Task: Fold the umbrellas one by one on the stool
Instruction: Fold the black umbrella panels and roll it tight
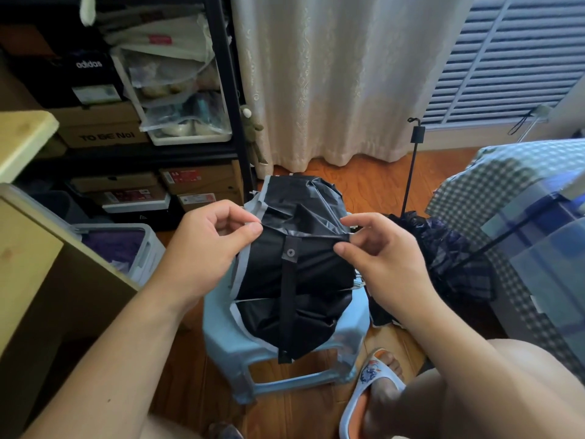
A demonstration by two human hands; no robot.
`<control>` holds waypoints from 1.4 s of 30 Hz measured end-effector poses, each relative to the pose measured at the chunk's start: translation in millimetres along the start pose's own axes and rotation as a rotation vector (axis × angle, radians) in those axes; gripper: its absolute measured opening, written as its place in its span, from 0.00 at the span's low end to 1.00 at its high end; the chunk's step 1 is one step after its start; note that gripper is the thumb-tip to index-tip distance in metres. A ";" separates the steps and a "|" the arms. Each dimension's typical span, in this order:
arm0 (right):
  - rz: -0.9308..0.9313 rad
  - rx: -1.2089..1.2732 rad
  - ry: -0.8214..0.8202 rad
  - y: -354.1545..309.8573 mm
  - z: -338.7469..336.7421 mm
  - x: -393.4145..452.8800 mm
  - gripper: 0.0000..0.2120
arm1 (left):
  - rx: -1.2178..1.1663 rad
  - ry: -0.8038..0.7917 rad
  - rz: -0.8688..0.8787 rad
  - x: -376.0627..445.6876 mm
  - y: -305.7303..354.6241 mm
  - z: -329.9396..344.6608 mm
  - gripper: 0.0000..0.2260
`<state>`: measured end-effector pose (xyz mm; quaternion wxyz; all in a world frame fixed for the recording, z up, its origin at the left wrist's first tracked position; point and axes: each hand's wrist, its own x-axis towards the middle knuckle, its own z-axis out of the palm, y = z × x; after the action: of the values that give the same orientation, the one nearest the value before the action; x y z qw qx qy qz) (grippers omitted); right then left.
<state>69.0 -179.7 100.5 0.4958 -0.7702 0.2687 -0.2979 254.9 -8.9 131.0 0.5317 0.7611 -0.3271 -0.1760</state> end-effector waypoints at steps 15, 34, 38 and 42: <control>0.079 0.098 -0.020 0.9 -8.1 -4.6 0.14 | -0.018 0.025 -0.031 -0.5 -1.5 -3.0 0.04; -0.070 -0.270 -0.051 17.1 7.4 46.1 0.02 | -0.007 0.070 -0.037 32.6 -14.3 14.2 0.03; -0.038 -0.613 -0.045 18.3 12.2 65.9 0.06 | 0.036 0.058 -0.099 48.3 -26.9 23.9 0.08; -0.013 -0.383 -0.120 -20.0 31.2 24.0 0.08 | 0.057 0.071 -0.145 52.5 -33.9 25.1 0.07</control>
<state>110.3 -170.6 113.3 0.3534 -0.8686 0.2854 -0.1981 288.0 -54.9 94.6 0.5068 0.8034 -0.2571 -0.1778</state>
